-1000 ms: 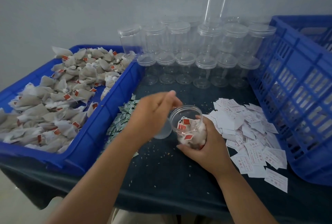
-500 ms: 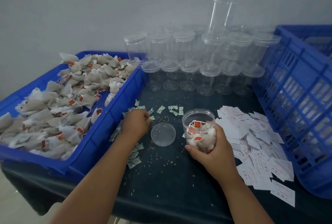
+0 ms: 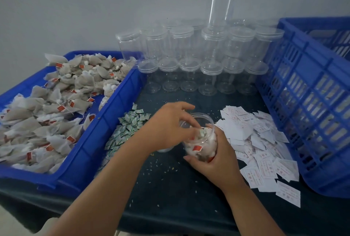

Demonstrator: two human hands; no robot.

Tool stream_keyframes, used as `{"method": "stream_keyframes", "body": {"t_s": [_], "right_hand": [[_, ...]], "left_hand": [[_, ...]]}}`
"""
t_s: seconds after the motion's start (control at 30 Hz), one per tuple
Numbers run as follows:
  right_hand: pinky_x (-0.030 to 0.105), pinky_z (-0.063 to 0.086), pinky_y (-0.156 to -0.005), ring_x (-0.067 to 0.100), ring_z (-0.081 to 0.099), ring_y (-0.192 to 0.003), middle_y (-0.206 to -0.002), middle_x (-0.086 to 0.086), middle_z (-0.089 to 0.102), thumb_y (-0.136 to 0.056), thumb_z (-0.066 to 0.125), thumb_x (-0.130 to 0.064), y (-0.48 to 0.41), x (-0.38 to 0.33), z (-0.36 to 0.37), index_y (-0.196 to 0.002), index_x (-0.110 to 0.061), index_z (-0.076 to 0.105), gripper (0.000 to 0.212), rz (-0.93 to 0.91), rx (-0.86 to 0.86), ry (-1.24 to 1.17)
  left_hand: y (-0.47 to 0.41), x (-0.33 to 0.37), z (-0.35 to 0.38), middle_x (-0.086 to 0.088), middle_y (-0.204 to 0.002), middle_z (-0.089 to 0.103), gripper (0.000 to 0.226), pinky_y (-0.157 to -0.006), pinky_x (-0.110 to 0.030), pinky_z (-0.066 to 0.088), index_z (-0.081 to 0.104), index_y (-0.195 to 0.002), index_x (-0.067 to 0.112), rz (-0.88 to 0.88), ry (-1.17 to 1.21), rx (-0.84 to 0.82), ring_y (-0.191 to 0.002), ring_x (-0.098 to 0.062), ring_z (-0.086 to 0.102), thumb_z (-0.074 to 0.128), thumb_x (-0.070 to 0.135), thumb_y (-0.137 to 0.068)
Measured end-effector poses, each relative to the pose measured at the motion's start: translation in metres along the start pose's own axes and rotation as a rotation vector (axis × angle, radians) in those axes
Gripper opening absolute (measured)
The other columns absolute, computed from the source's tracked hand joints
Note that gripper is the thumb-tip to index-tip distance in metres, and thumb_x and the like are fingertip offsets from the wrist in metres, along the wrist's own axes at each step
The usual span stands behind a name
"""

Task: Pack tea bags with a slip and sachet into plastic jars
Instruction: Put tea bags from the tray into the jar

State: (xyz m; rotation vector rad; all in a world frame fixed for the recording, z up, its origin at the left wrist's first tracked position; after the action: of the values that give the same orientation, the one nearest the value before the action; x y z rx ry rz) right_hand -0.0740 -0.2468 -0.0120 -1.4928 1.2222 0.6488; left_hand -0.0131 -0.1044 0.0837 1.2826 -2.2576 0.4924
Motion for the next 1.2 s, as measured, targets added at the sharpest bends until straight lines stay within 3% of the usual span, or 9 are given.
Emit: {"method": "stream_keyframes", "body": {"t_s": [0.13, 0.3, 0.37, 0.53, 0.7, 0.87, 1.03, 1.13, 1.2], "right_hand": [[0.02, 0.056, -0.098, 0.011, 0.067, -0.126, -0.137, -0.017, 0.066, -0.068, 0.097, -0.056, 0.0, 0.0, -0.004, -0.147, -0.045, 0.048, 0.094, -0.029, 0.024, 0.01], [0.016, 0.059, -0.087, 0.003, 0.07, -0.118, -0.13, -0.023, 0.068, -0.065, 0.096, -0.055, 0.003, 0.005, -0.025, -0.137, -0.057, 0.048, 0.087, 0.045, 0.241, -0.058], [0.014, 0.057, -0.086, -0.002, 0.068, -0.117, -0.127, -0.028, 0.067, -0.065, 0.094, -0.059, 0.005, 0.006, -0.039, -0.134, -0.06, 0.047, 0.083, 0.058, 0.373, -0.042], [0.033, 0.062, -0.094, 0.006, 0.069, -0.115, -0.129, -0.01, 0.067, -0.063, 0.086, -0.07, 0.01, 0.022, -0.058, -0.144, -0.03, 0.047, 0.098, 0.165, 0.531, -0.033], [0.016, 0.056, -0.089, 0.002, 0.067, -0.115, -0.129, -0.011, 0.066, -0.063, 0.086, -0.068, 0.006, 0.024, -0.054, -0.141, -0.032, 0.047, 0.094, 0.171, 0.494, -0.052], [-0.001, 0.045, -0.084, -0.019, 0.061, -0.111, -0.121, -0.045, 0.058, -0.064, 0.089, -0.061, 0.003, 0.011, -0.05, -0.125, -0.072, 0.039, 0.08, 0.099, 0.452, -0.029], [0.014, 0.056, -0.09, -0.003, 0.068, -0.116, -0.125, -0.029, 0.067, -0.066, 0.094, -0.056, 0.001, 0.017, -0.039, -0.128, -0.061, 0.047, 0.078, 0.095, 0.339, -0.083], [0.028, 0.062, -0.093, 0.005, 0.07, -0.118, -0.128, -0.02, 0.07, -0.066, 0.096, -0.055, 0.001, 0.018, -0.03, -0.135, -0.053, 0.05, 0.083, 0.088, 0.247, -0.116], [0.029, 0.062, -0.094, 0.006, 0.07, -0.12, -0.131, -0.018, 0.07, -0.065, 0.096, -0.055, 0.002, 0.014, -0.025, -0.14, -0.052, 0.05, 0.088, 0.067, 0.201, -0.115]], "left_hand": [[-0.004, -0.001, 0.018, 0.022, -0.148, 0.052, 0.016, -0.102, -0.021, 0.034, 0.08, -0.098, 0.042, -0.094, 0.048, -0.068, -0.125, 0.008, 0.047, 0.084, 0.037, -0.083], [0.002, -0.011, -0.013, 0.022, -0.096, 0.07, 0.021, -0.078, -0.018, 0.047, 0.07, -0.081, 0.034, -0.123, 0.274, 0.519, -0.093, 0.005, 0.064, 0.069, 0.05, -0.094], [-0.007, -0.025, 0.003, 0.017, -0.087, 0.071, 0.021, -0.071, -0.023, 0.047, 0.069, -0.086, 0.031, -0.21, 0.133, 0.394, -0.083, -0.001, 0.066, 0.063, 0.045, -0.1], [-0.021, -0.057, 0.079, -0.002, -0.118, 0.064, 0.027, -0.087, -0.036, 0.05, 0.064, -0.112, 0.021, -0.262, -0.33, -0.084, -0.112, -0.025, 0.063, 0.069, 0.042, -0.096], [-0.03, -0.074, 0.083, -0.004, -0.121, 0.061, 0.038, -0.099, -0.039, 0.05, 0.071, -0.112, 0.029, -0.336, -0.267, -0.078, -0.116, -0.026, 0.057, 0.081, 0.052, -0.083], [-0.029, -0.065, 0.066, 0.01, -0.084, 0.07, 0.013, -0.072, -0.034, 0.056, 0.068, -0.088, 0.027, -0.327, -0.046, 0.055, -0.082, -0.013, 0.067, 0.077, 0.037, -0.088], [-0.013, -0.035, -0.006, 0.014, -0.063, 0.066, 0.029, -0.052, -0.019, 0.041, 0.073, -0.081, 0.022, -0.222, 0.295, 0.409, -0.052, 0.0, 0.054, 0.069, 0.046, -0.097], [-0.013, -0.001, -0.024, 0.022, -0.094, 0.074, 0.019, -0.073, -0.02, 0.046, 0.082, -0.088, 0.028, -0.108, 0.559, 0.258, -0.075, 0.004, 0.066, 0.075, 0.046, -0.093], [-0.017, 0.022, -0.014, 0.024, -0.119, 0.069, 0.016, -0.086, -0.017, 0.043, 0.079, -0.075, 0.033, -0.059, 0.394, 0.078, -0.104, 0.007, 0.064, 0.083, 0.044, -0.086]]}}
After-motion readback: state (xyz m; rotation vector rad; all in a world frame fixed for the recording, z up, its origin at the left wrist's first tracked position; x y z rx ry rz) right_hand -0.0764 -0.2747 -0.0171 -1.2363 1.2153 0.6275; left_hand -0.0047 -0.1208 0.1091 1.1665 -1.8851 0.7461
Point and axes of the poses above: each hand's wrist, its own y-axis away from the middle knuckle, its own z-axis out of the palm, x = y × z, the point moved 9 cm from there along -y, towards the middle knuckle
